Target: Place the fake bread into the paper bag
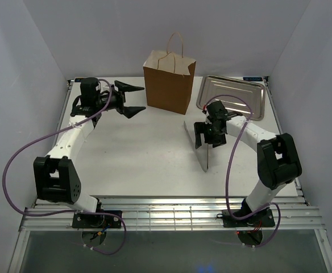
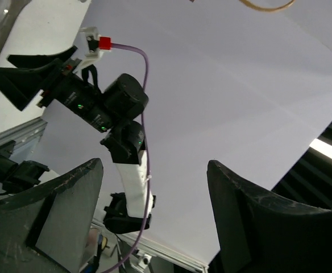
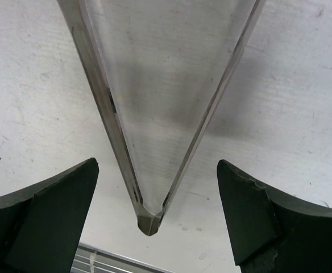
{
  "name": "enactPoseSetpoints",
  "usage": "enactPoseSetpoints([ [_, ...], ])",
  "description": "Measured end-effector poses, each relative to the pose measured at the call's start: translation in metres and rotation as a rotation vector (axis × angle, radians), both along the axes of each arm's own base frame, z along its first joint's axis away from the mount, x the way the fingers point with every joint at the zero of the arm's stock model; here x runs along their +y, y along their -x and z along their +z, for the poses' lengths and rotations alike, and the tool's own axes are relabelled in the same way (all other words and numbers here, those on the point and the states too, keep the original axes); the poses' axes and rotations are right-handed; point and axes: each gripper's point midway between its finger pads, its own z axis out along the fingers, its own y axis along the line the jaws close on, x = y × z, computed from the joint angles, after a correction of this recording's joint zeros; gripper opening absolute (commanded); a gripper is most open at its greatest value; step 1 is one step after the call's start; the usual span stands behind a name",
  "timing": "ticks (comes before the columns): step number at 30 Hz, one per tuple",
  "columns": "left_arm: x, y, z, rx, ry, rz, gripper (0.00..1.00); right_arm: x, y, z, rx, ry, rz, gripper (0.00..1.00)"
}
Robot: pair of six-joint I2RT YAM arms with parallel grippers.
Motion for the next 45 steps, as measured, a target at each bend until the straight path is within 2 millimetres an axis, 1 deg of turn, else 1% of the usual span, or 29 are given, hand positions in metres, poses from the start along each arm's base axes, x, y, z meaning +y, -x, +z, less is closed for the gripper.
enactPoseSetpoints([
  [3, 0.003, 0.020, 0.000, -0.027, -0.061, 0.007, 0.85, -0.004, 0.012, 0.013, -0.029, -0.022, -0.007, 0.90],
  [9, -0.007, 0.056, -0.002, -0.141, -0.220, -0.026, 0.87, -0.016, 0.055, 0.054, -0.146, -0.116, -0.047, 0.90],
  [11, -0.008, 0.071, -0.002, -0.201, -0.277, -0.031, 0.88, -0.019, 0.067, 0.066, -0.199, -0.157, -0.060, 0.90],
  [13, -0.003, 0.088, -0.005, -0.257, -0.329, -0.019, 0.89, -0.023, 0.080, 0.075, -0.260, -0.202, -0.076, 0.90],
  [17, 0.017, 0.127, -0.024, -0.350, -0.412, 0.045, 0.89, -0.026, 0.103, 0.082, -0.393, -0.322, -0.098, 0.90],
  [20, 0.029, 0.159, -0.043, -0.399, -0.422, 0.090, 0.90, -0.024, 0.119, 0.086, -0.492, -0.443, -0.110, 0.90],
  [22, 0.035, 0.178, -0.060, -0.422, -0.420, 0.118, 0.91, -0.021, 0.128, 0.090, -0.542, -0.536, -0.123, 0.90],
  [24, 0.040, 0.193, -0.072, -0.462, -0.405, 0.148, 0.92, -0.016, 0.136, 0.088, -0.563, -0.618, -0.133, 0.90],
  [25, 0.042, 0.197, -0.082, -0.458, -0.400, 0.159, 0.93, -0.015, 0.140, 0.084, -0.564, -0.652, -0.139, 0.90],
  [26, 0.045, 0.206, -0.080, -0.501, -0.382, 0.182, 0.93, -0.014, 0.144, 0.082, -0.566, -0.683, -0.143, 0.90],
  [28, 0.048, 0.214, -0.083, -0.552, -0.346, 0.223, 0.95, -0.012, 0.151, 0.074, -0.554, -0.729, -0.161, 0.90],
  [30, 0.050, 0.220, -0.085, -0.592, -0.298, 0.258, 0.96, -0.013, 0.156, 0.066, -0.523, -0.744, -0.186, 0.90],
  [32, 0.050, 0.223, -0.095, -0.595, -0.255, 0.271, 0.96, -0.014, 0.161, 0.055, -0.461, -0.734, -0.226, 0.90],
  [33, 0.048, 0.223, -0.104, -0.582, -0.237, 0.261, 0.96, -0.016, 0.164, 0.048, -0.429, -0.720, -0.248, 0.90],
  [37, 0.038, 0.223, -0.152, -0.481, -0.227, 0.179, 0.97, -0.024, 0.177, 0.021, -0.308, -0.655, -0.312, 0.90],
  [39, 0.034, 0.227, -0.166, -0.454, -0.216, 0.140, 0.97, -0.025, 0.184, 0.005, -0.250, -0.635, -0.328, 0.90],
  [41, 0.031, 0.232, -0.167, -0.454, -0.199, 0.109, 0.96, -0.023, 0.184, 0.004, -0.232, -0.647, -0.343, 0.90],
  [45, 0.024, 0.240, -0.148, -0.531, -0.141, 0.060, 0.97, -0.019, 0.186, 0.005, -0.218, -0.670, -0.335, 0.90],
])
